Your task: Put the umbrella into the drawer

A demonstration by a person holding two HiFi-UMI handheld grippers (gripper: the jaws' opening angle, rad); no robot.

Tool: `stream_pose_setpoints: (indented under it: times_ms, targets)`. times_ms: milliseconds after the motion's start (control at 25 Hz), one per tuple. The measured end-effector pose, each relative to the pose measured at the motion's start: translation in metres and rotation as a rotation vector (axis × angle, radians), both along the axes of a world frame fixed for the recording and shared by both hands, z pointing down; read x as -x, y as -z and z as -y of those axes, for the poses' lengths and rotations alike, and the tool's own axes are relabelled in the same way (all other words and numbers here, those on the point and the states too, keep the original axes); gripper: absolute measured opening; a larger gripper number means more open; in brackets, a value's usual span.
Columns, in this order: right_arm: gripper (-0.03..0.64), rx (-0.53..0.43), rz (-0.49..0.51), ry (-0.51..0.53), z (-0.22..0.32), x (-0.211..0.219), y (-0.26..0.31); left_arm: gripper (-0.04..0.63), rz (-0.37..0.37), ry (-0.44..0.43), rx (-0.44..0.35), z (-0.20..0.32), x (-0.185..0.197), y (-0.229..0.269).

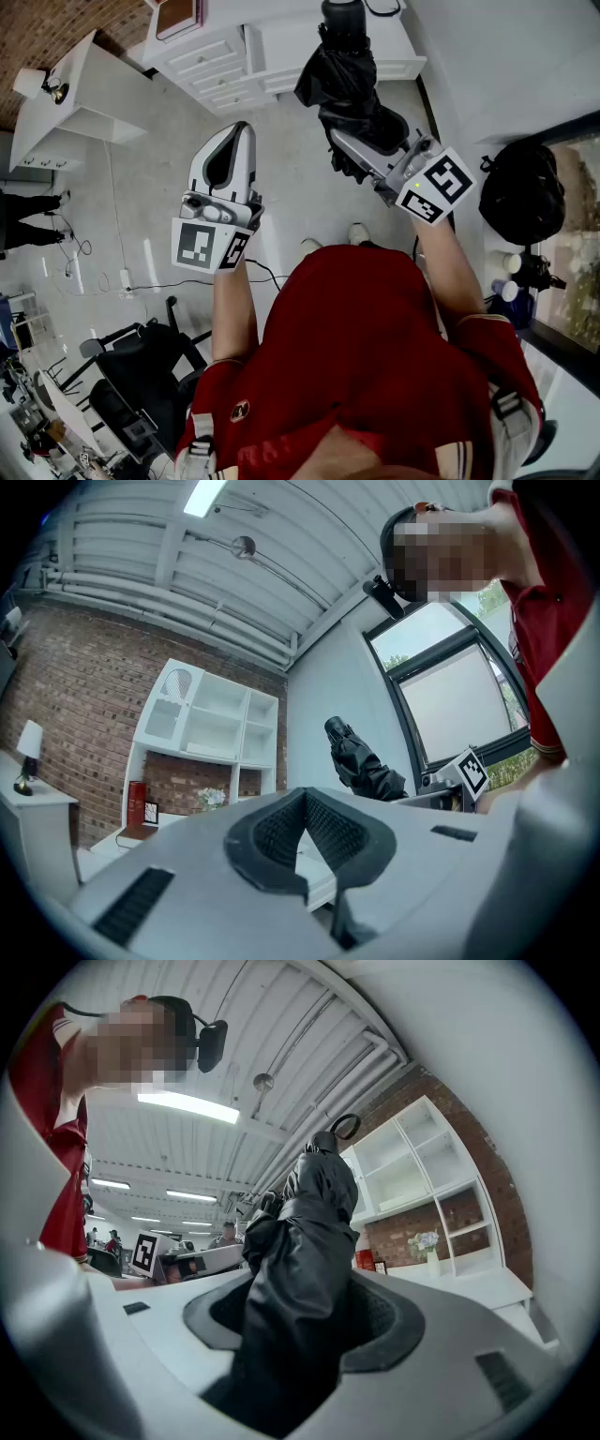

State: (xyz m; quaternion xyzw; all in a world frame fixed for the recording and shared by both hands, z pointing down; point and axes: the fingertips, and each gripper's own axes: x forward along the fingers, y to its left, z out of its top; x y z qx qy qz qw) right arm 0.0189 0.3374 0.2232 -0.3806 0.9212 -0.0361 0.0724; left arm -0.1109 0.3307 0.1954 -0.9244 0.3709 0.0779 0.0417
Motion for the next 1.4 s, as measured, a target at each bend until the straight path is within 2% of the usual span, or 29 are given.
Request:
stream_pose_setpoints:
  times_ms: [320, 480, 640, 840, 1040, 1400]
  targets:
    - [0.252, 0.013, 0.004, 0.005, 0.003, 0.001, -0.006, 0.006, -0.004, 0.003, -0.002, 0.006, 0.006, -0.003]
    - [0.252, 0.025, 0.002, -0.026, 0.003, 0.000, -0.009, 0.006, -0.015, 0.013, -0.003, 0.007, 0.025, -0.004]
    - [0.252, 0.022, 0.047, -0.060, 0.005, 0.005, -0.011, 0.006, -0.028, 0.016, -0.011, 0.010, 0.046, -0.007]
    - [0.252, 0.004, 0.063, -0.110, 0.027, 0.027, -0.007, 0.006, -0.042, 0.011, -0.013, 0.037, 0.084, -0.011]
    - [0.252, 0.006, 0.051, -0.137, 0.041, 0.024, -0.012, 0.006, -0.047, 0.003, -0.016, 0.052, 0.090, -0.017]
    - [0.252, -0.010, 0.027, -0.111, 0.136, -0.004, -0.024, 0.006, -0.005, 0.052, -0.008, 0.138, 0.075, -0.025]
